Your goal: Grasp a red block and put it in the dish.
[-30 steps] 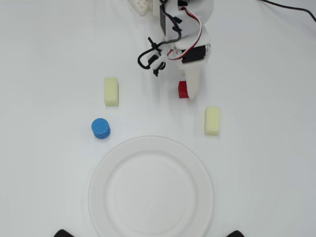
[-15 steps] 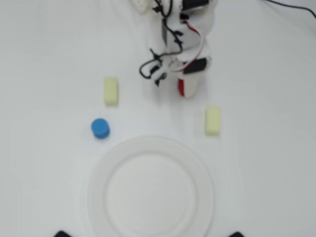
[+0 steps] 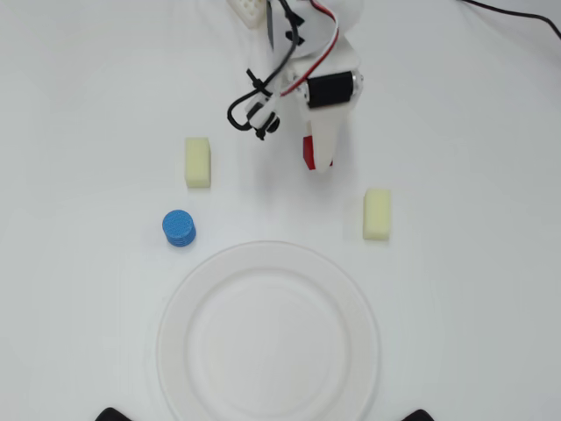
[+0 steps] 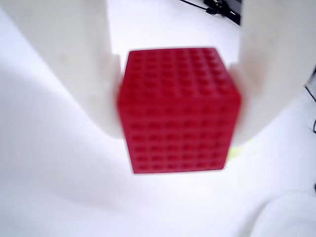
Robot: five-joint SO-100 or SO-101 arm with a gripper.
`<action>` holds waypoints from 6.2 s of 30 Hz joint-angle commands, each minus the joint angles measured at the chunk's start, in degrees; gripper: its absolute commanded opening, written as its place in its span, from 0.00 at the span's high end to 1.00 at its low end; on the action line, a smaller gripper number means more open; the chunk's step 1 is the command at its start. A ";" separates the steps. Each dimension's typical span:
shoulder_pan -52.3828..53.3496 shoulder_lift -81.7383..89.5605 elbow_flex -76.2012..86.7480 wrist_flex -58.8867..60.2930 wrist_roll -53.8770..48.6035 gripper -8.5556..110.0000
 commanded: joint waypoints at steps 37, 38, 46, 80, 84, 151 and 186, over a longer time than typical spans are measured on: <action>9.05 -49.04 -47.11 -5.89 -4.22 0.93; 9.05 -49.22 -47.11 -5.89 -4.22 0.93; 9.23 -49.31 -47.11 -3.60 -4.04 0.89; 11.95 -5.63 -31.82 22.32 -8.35 0.67; 12.13 6.68 -18.11 22.50 -8.53 0.67; 10.63 76.38 51.42 33.66 -4.04 0.93; 9.93 76.46 51.59 33.31 -5.36 0.93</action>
